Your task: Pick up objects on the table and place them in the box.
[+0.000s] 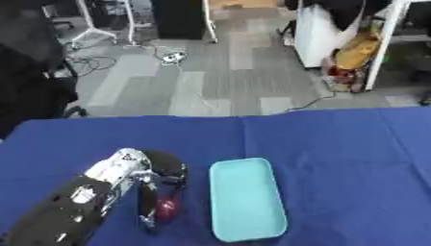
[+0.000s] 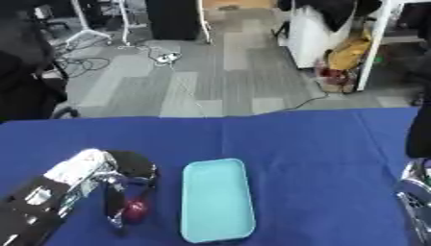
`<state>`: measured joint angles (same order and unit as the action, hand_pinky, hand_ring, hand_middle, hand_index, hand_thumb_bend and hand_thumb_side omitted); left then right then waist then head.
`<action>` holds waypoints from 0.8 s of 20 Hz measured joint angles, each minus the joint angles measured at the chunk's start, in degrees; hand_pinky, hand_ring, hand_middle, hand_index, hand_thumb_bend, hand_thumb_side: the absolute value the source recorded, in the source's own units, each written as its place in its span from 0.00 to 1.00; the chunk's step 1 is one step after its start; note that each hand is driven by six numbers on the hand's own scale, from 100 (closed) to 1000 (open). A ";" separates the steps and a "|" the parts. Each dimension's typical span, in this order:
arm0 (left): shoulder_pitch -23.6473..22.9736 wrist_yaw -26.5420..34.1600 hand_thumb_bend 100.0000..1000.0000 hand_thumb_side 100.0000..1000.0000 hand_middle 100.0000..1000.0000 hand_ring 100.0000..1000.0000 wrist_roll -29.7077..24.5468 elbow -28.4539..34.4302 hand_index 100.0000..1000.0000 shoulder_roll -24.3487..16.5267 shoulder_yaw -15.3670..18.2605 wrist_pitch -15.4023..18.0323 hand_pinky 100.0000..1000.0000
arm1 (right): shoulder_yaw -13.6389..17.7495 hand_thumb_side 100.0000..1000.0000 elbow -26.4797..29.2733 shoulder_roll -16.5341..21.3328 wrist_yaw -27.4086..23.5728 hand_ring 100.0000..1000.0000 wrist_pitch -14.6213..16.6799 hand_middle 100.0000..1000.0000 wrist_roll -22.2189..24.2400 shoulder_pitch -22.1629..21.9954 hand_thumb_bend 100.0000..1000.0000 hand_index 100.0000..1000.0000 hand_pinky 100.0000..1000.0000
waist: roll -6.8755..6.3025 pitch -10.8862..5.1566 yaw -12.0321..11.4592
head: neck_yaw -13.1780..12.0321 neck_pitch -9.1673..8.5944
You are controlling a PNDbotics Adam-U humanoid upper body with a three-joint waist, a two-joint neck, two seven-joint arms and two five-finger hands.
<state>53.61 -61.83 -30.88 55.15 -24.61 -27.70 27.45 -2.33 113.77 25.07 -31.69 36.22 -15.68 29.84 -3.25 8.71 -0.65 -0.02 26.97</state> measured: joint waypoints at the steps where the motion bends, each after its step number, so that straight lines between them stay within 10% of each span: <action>1: 0.01 0.26 0.57 0.24 0.13 0.03 0.05 -0.04 0.39 -0.01 0.02 -0.22 0.00 | 0.00 1.00 0.00 0.00 0.00 0.39 -0.01 0.47 0.01 0.00 0.00 0.61 0.28 | 0.00 -0.01 0.00 | 0.00 0.00; 10: 0.02 2.40 0.28 0.42 0.06 0.00 -0.49 -0.73 0.29 -0.01 0.32 -1.76 0.00 | 0.00 1.00 0.00 0.00 -0.10 0.39 -0.21 0.47 0.25 0.00 0.00 0.61 0.28 | -0.01 -0.07 -0.12 | 0.00 -0.01; 16: 0.02 2.33 0.71 0.66 0.48 0.29 -3.07 -0.47 0.70 0.00 0.08 -2.06 0.00 | -0.01 1.00 0.00 0.00 -0.21 0.39 -0.36 0.47 0.41 0.00 0.00 0.61 0.28 | 0.00 -0.07 -0.12 | 0.00 -0.01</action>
<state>53.62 -59.50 -33.95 54.68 -24.61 -27.62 25.38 -2.34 113.77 25.07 -31.91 35.85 -15.27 29.84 -3.25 8.65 -0.77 -0.02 26.96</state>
